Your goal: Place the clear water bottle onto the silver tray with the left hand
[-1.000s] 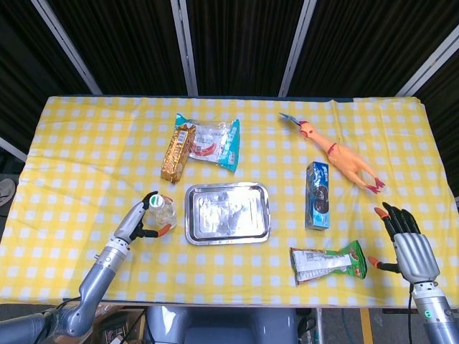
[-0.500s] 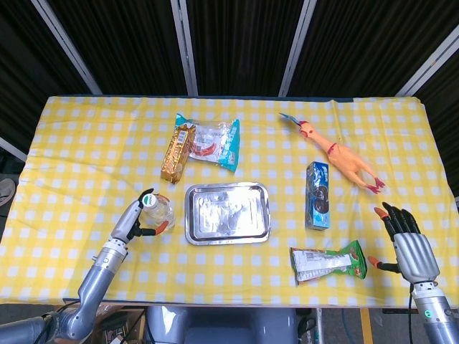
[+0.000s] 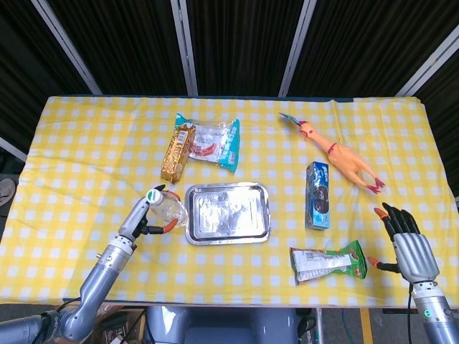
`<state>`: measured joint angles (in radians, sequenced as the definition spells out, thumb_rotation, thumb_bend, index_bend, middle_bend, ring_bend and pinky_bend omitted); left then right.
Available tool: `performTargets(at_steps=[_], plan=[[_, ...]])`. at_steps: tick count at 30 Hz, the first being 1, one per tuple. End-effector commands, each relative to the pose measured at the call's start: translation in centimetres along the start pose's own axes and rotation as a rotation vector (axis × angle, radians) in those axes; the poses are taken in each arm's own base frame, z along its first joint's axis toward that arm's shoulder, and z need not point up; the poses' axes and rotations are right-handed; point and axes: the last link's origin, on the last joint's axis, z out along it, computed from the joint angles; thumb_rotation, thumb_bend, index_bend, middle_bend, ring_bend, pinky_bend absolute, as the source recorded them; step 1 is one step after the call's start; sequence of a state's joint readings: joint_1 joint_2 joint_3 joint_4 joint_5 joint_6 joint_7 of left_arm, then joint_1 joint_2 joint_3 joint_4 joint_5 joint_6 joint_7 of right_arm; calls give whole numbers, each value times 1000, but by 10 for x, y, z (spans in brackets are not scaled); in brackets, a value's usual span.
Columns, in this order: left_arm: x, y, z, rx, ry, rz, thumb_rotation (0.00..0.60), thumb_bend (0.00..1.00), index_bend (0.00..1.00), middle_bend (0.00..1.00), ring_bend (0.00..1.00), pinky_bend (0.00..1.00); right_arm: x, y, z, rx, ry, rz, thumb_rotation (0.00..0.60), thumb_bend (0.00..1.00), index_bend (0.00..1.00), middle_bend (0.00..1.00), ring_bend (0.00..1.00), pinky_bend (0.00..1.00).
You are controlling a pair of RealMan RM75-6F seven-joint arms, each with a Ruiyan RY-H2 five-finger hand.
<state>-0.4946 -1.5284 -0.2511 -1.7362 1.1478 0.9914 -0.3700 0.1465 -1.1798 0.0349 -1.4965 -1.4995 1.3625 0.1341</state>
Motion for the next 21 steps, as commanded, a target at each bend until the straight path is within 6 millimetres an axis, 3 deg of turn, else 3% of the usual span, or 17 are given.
performTargets(at_steps=[1,13,18,21], plan=[[-16,19,8,-29,-22,-1,600,467,447,415,0,33,0,0,0,0,-2,4,600,50,111,0,12,0],[-61,63,46,-36,-87,-67,600,465,442,412,0,36,-1,3,1,-8,-8,7,600,49,110,0,12,0],[-60,98,43,-97,-73,-70,600,457,441,416,0,36,0,4,1,-7,-12,10,600,49,111,0,13,0],[-50,131,33,-144,-39,-58,600,457,444,417,0,36,-2,3,1,-2,-17,9,600,50,111,0,12,0]])
